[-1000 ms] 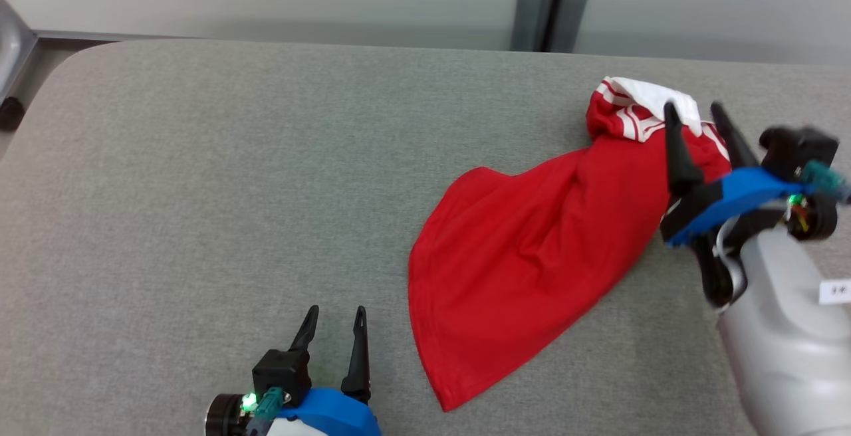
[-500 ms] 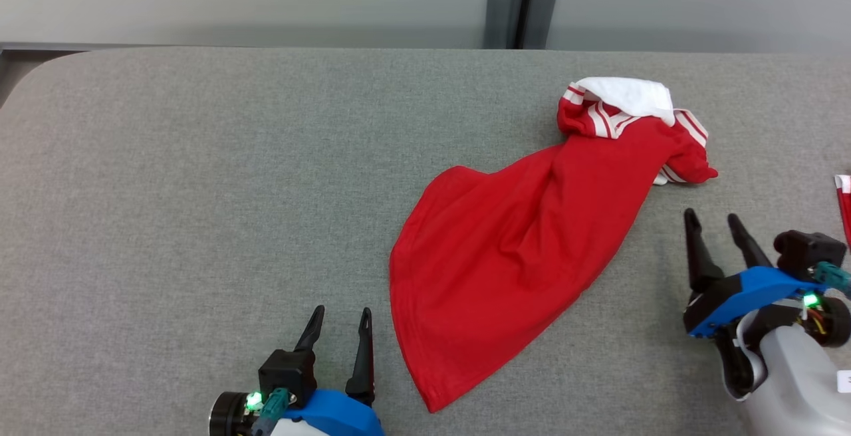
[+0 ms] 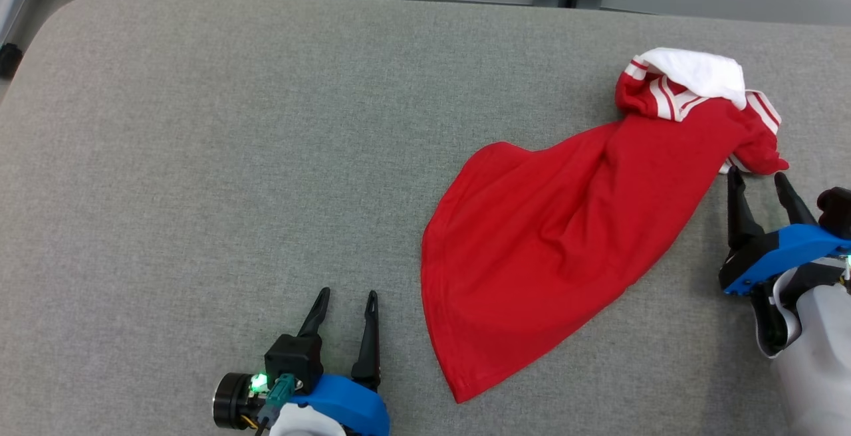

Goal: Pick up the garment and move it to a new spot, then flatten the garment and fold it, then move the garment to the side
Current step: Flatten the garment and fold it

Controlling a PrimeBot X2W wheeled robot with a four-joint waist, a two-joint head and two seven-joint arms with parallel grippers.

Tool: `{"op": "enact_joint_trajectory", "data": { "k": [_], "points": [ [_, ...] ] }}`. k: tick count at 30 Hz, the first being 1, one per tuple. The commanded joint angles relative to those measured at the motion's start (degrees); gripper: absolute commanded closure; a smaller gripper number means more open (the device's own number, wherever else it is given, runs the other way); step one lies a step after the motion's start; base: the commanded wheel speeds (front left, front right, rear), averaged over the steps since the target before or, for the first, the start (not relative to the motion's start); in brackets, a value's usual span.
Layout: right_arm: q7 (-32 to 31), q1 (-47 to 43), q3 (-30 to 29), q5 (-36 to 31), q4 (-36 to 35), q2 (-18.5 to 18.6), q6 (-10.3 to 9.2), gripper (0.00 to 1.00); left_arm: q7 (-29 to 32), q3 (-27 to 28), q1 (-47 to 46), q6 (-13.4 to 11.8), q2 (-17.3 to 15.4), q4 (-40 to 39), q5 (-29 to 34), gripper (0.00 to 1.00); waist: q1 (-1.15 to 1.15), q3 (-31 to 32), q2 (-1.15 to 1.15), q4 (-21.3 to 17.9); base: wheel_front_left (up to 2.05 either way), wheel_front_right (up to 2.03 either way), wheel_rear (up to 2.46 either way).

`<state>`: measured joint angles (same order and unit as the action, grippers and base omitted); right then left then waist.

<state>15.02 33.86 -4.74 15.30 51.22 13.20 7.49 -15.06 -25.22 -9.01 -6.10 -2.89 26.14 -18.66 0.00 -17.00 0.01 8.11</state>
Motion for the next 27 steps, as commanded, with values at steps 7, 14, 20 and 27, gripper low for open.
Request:
{"op": "enact_joint_trajectory", "data": {
  "k": [7, 14, 20, 27],
  "points": [
    [0.2, 2.8, -2.4, -3.8, 1.4, 1.0, 0.01, 0.00, -0.2, -0.6, -2.2, -0.7, 0.0, -0.8, -0.3, 0.00, 0.00, -2.2, -0.01, 1.0, 0.00, 0.00, 0.00],
    [0.2, 4.3, -3.5, -5.0, -1.1, -0.1, 0.01, 1.00, -0.1, -0.8, -3.0, -1.1, 0.0, -0.9, 0.0, 0.00, 0.00, -3.4, -0.01, 0.5, 0.00, 0.00, 0.00],
    [0.2, 1.6, -2.7, -3.3, -6.7, -0.4, 0.01, 1.00, -0.2, -0.3, -2.1, -0.7, 0.0, -0.1, 0.0, 0.00, 0.00, -1.3, -0.01, -1.4, 0.00, 0.00, 0.00],
    [0.2, -2.7, 0.4, -0.8, -15.4, 0.4, 0.01, 1.00, -0.2, -0.3, -0.3, 0.3, 0.0, 0.7, -0.2, 0.00, 0.00, 3.1, -0.01, -5.1, 0.00, 0.00, 0.00]
  ]
}}
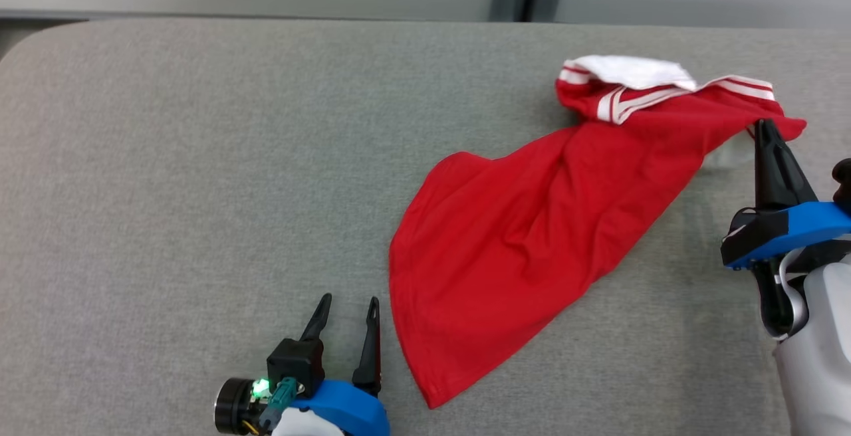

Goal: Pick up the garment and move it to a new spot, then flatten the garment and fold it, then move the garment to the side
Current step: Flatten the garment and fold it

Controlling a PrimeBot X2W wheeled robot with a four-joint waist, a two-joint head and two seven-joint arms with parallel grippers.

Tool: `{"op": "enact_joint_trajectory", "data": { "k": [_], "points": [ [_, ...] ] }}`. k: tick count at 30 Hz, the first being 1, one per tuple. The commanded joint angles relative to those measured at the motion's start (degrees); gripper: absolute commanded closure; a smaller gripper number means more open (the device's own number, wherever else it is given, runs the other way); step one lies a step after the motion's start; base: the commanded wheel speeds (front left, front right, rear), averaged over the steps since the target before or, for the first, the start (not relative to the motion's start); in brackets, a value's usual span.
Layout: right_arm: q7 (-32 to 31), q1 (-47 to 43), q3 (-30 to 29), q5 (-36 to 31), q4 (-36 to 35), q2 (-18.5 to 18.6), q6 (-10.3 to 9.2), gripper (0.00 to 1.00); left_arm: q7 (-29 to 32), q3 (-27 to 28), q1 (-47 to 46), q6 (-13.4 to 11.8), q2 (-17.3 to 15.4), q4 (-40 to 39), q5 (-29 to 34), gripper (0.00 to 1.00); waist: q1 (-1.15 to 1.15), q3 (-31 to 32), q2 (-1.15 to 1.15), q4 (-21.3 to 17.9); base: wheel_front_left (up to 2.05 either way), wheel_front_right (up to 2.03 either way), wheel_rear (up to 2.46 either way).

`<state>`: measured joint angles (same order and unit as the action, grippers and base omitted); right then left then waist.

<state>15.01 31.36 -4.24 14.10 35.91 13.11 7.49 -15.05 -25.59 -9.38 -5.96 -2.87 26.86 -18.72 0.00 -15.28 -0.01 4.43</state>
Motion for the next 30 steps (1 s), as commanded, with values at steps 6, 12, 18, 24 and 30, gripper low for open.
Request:
{"op": "enact_joint_trajectory", "data": {
  "k": [6, 12, 18, 24, 30],
  "points": [
    [0.2, -4.1, 2.2, 2.9, -8.3, 1.0, 0.01, 1.00, -0.2, 0.5, 2.1, 0.9, 0.0, 0.8, -0.5, 0.00, 0.00, 4.8, 0.01, -4.4, 0.00, 0.00, 0.00],
    [0.1, -6.4, 4.0, 4.7, -12.5, 3.2, 0.01, 1.00, -0.2, 1.0, 2.7, 0.9, 0.0, 0.7, -0.5, 0.00, 0.00, 4.7, 0.01, -5.4, 0.00, 0.00, 0.00],
    [-0.4, -1.1, 5.8, 2.9, -5.8, 4.3, 0.01, 1.00, -0.2, -0.8, 0.3, 1.2, 0.0, 1.0, -0.2, 0.00, 0.00, 1.3, 0.01, -2.1, 0.00, 0.00, 0.00],
    [-0.3, 7.3, 2.6, -3.3, 10.5, 4.3, 0.02, 0.00, -0.2, -2.7, -1.1, 0.5, 0.0, 1.1, -0.5, 0.00, 0.00, -0.7, 0.01, 2.6, 0.00, 0.00, 0.00],
    [0.2, 7.9, -0.1, -5.8, 11.6, 1.4, 0.01, 0.00, -0.2, -2.1, -0.2, 0.3, 0.0, -0.1, -1.0, 0.00, 0.00, 0.4, 0.01, 2.7, 0.00, 0.00, 0.00]
  ]
}}
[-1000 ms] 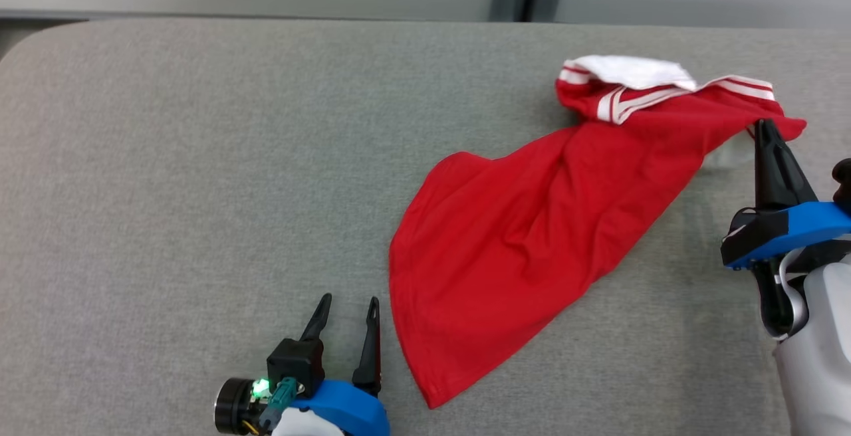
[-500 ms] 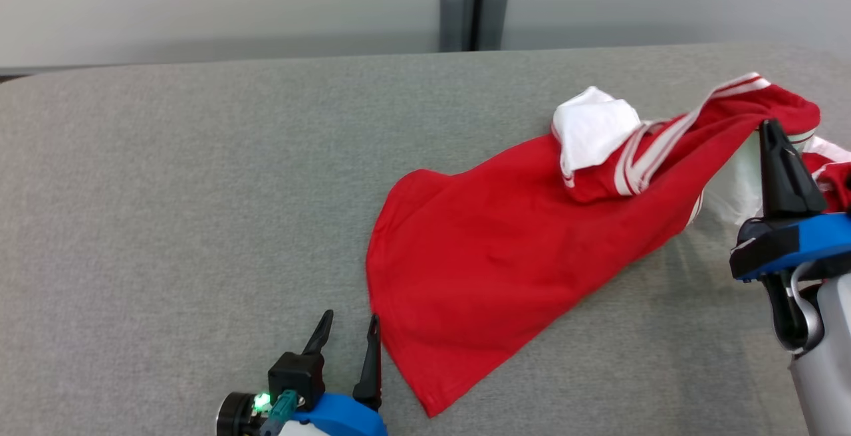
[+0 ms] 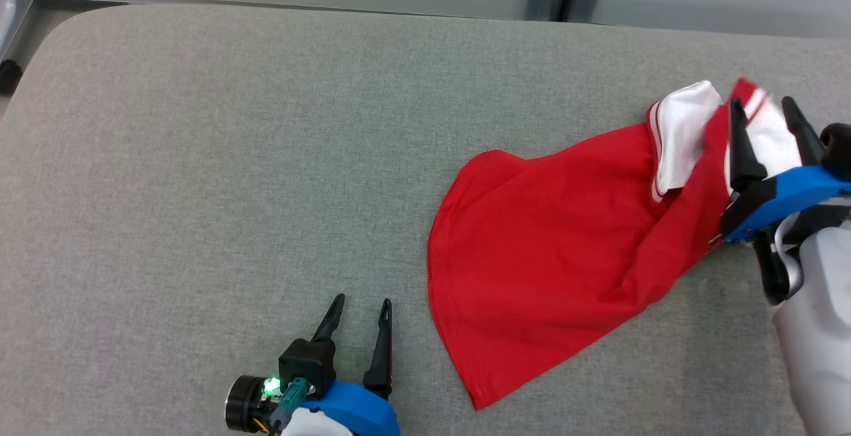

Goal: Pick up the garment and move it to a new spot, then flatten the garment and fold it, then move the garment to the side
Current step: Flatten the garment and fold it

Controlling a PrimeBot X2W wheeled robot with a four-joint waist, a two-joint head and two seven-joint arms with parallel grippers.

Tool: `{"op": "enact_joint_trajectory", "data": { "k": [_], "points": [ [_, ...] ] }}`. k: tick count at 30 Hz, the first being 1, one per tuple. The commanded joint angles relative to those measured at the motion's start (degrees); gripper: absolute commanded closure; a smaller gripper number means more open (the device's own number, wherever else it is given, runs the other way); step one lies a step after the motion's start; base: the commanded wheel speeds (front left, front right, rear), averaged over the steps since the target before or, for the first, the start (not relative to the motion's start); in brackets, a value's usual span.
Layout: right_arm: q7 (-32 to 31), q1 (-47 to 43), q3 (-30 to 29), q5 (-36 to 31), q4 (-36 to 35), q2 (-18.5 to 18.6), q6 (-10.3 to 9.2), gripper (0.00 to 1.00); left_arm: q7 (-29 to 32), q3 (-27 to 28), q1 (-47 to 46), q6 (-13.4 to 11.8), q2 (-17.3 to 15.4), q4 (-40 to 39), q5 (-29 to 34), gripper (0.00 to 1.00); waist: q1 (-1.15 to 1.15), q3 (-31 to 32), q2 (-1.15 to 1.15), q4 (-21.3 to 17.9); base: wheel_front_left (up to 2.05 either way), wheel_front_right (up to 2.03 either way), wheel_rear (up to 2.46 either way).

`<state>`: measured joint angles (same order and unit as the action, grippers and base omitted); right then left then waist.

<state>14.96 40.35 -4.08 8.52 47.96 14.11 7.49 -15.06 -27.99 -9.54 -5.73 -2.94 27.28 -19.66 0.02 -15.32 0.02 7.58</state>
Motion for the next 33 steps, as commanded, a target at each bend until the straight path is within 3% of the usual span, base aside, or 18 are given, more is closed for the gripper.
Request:
{"op": "enact_joint_trajectory", "data": {
  "k": [1, 7, 14, 23, 24, 25, 26, 29, 33],
  "points": [
    [0.2, -2.4, -0.1, -0.5, -1.5, -0.2, 0.01, 0.00, -0.2, 0.5, 0.1, 0.2, 0.1, -0.8, -0.1, 0.00, -0.02, 0.8, -0.02, -1.0, 0.00, 0.00, 0.00],
    [0.3, -12.0, -0.5, 1.9, -9.3, -2.7, 0.01, 0.00, -0.2, -0.5, -0.5, 1.8, 0.1, -2.2, -1.4, 0.00, -0.02, 2.6, -0.02, -5.1, 0.00, 0.00, 0.00],
    [0.3, -19.7, -1.0, 3.4, -12.9, -4.2, 0.01, 0.00, -0.2, -3.5, -1.3, 3.3, 0.0, 3.4, -4.5, 0.00, -0.02, 4.1, -0.02, -8.2, 0.00, 0.00, 0.00],
    [0.3, -21.4, -0.5, 3.3, -14.2, -5.5, 0.01, 0.00, 0.0, -6.1, -2.3, 5.0, 0.1, 9.5, -9.3, 0.00, -0.02, 4.4, -0.02, -11.0, 0.00, 0.00, 0.00],
    [0.3, -21.3, -0.4, 3.3, -14.3, -5.6, 0.01, 0.00, 0.0, -6.4, -2.7, 4.4, 0.1, 10.2, -9.1, 0.74, -0.02, 4.4, -0.02, -11.3, 0.00, 0.00, 0.00],
    [0.3, -21.2, -0.3, 3.4, -14.4, -5.7, 0.01, 0.00, 0.0, -6.4, -3.2, 3.5, 0.1, 10.6, -8.6, 1.00, -0.02, 4.4, -0.02, -11.4, 0.00, 0.00, 0.00],
    [0.3, -21.2, -0.3, 3.4, -14.4, -5.7, 0.01, 0.00, 0.0, -6.4, -3.2, 3.5, 0.1, 10.6, -8.6, 1.00, -0.02, 4.4, -0.02, -11.4, 0.00, 0.00, 0.00],
    [0.3, -21.7, -0.6, 3.6, -14.4, -5.9, 0.01, 0.00, -0.1, -2.6, -4.5, 0.0, 0.0, 10.0, -7.6, 1.00, -0.02, 4.8, -0.02, -11.7, 0.00, 0.00, 0.00],
    [0.3, -22.3, -0.8, 3.6, -14.2, -5.9, 0.01, 0.00, -0.1, 3.6, -5.7, -1.1, -0.9, 9.0, -4.6, 1.00, -0.02, 4.9, -0.02, -11.7, 0.00, 0.00, 0.00]
  ]
}}
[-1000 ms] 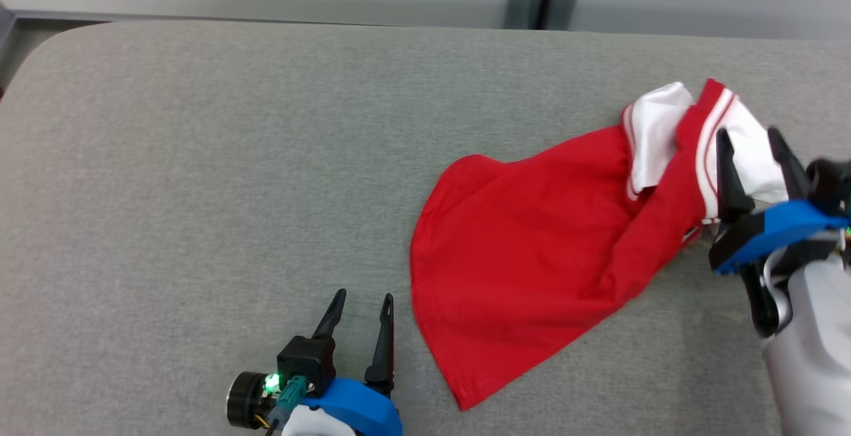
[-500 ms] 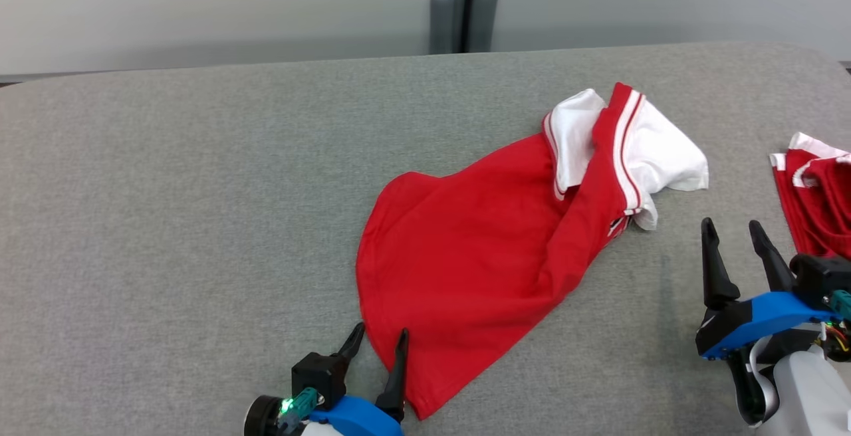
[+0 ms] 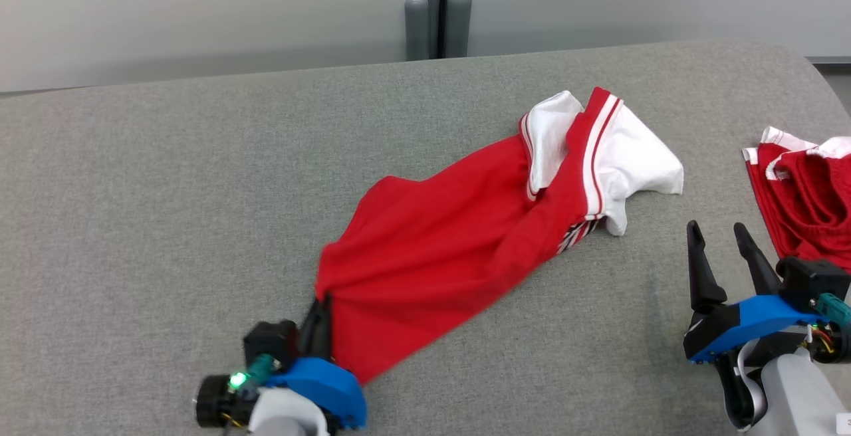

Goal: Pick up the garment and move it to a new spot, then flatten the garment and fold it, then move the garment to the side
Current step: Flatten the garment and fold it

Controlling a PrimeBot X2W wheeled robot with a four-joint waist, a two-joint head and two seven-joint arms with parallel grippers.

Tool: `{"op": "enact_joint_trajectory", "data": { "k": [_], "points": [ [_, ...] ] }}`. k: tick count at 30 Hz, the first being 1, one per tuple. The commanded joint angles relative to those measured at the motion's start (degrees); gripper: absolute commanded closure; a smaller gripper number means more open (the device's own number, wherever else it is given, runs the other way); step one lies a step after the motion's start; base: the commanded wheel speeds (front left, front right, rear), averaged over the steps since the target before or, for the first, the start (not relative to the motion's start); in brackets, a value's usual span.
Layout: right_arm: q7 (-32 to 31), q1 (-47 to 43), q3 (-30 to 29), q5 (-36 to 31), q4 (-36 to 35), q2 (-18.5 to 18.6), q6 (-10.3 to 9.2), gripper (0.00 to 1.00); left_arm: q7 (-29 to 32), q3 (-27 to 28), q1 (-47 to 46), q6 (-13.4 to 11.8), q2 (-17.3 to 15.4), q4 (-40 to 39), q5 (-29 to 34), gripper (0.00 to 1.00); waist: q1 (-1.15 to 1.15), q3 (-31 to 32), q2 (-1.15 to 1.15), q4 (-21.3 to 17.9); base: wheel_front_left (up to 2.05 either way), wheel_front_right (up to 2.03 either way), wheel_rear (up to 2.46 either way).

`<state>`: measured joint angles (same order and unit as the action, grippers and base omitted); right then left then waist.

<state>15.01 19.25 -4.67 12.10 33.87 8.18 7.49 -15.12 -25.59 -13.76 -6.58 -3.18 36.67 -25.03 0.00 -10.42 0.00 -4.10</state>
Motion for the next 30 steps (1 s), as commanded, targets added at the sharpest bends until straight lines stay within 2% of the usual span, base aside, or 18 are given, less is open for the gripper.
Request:
{"op": "enact_joint_trajectory", "data": {
  "k": [1, 5, 11, 12, 13, 19, 22, 27, 30],
  "points": [
    [0.2, -1.2, -0.2, 0.0, -0.1, 0.0, 0.01, 0.00, 0.0, 2.7, -1.7, -0.4, -1.3, -0.4, 1.3, 1.00, 0.00, -0.1, 0.00, 0.0, 0.00, 0.00, 0.00],
    [0.2, -1.0, -0.1, 0.1, 0.2, -0.2, 0.01, 0.00, 0.0, 7.3, -3.8, 0.1, -3.0, -0.4, 4.0, 1.00, 0.00, -0.6, 0.00, -0.2, 0.00, 0.00, 0.00],
    [0.2, -0.3, 0.7, 0.3, 0.5, -0.4, 0.01, 0.00, 0.0, 9.8, -7.5, 1.5, -4.9, 2.7, 7.1, 1.00, 0.00, -1.1, 0.00, -0.4, 0.00, 0.00, 0.00],
    [0.2, -0.2, 0.9, 0.4, 0.4, -0.5, 0.01, 0.00, 0.0, 10.0, -8.0, 1.6, -5.1, 3.5, 7.7, 0.67, 0.00, -1.2, 0.00, -0.5, 0.00, 0.00, 0.00],
    [0.2, -0.1, 1.1, 0.5, 0.2, -0.7, 0.01, 0.00, 0.0, 10.5, -8.5, 1.3, -4.9, 3.6, 8.1, 0.00, 0.00, -1.1, 0.00, -0.5, 0.00, 0.00, 0.00],
    [0.2, -0.9, 2.2, -0.2, -4.0, -1.8, 0.01, 0.00, 0.0, 14.6, -7.7, -1.6, -4.3, 1.9, 11.0, 0.00, 0.00, 0.1, 0.00, -0.6, 0.00, 0.00, 0.00],
    [0.2, -2.6, 3.4, -1.0, -6.7, -2.8, 0.01, 0.00, 0.0, 16.9, -4.8, -2.4, -3.0, -1.7, 12.0, 0.00, 0.00, 1.4, 0.00, -0.6, 0.00, 0.00, 0.00],
    [0.2, -4.6, 4.8, -2.3, -9.0, -3.8, 0.02, 0.00, 0.0, 18.8, 2.4, -2.9, -0.9, -7.4, 13.8, 0.00, 0.00, 3.6, 0.00, -0.1, 0.00, 0.00, 0.00],
    [0.2, -6.1, 5.5, -3.7, -9.3, -4.1, 0.01, 0.00, 0.0, 18.2, 6.1, -1.8, -0.2, -9.1, 14.8, 0.00, 0.00, 5.0, 0.00, 0.3, 0.00, 0.00, 0.00]
  ]
}}
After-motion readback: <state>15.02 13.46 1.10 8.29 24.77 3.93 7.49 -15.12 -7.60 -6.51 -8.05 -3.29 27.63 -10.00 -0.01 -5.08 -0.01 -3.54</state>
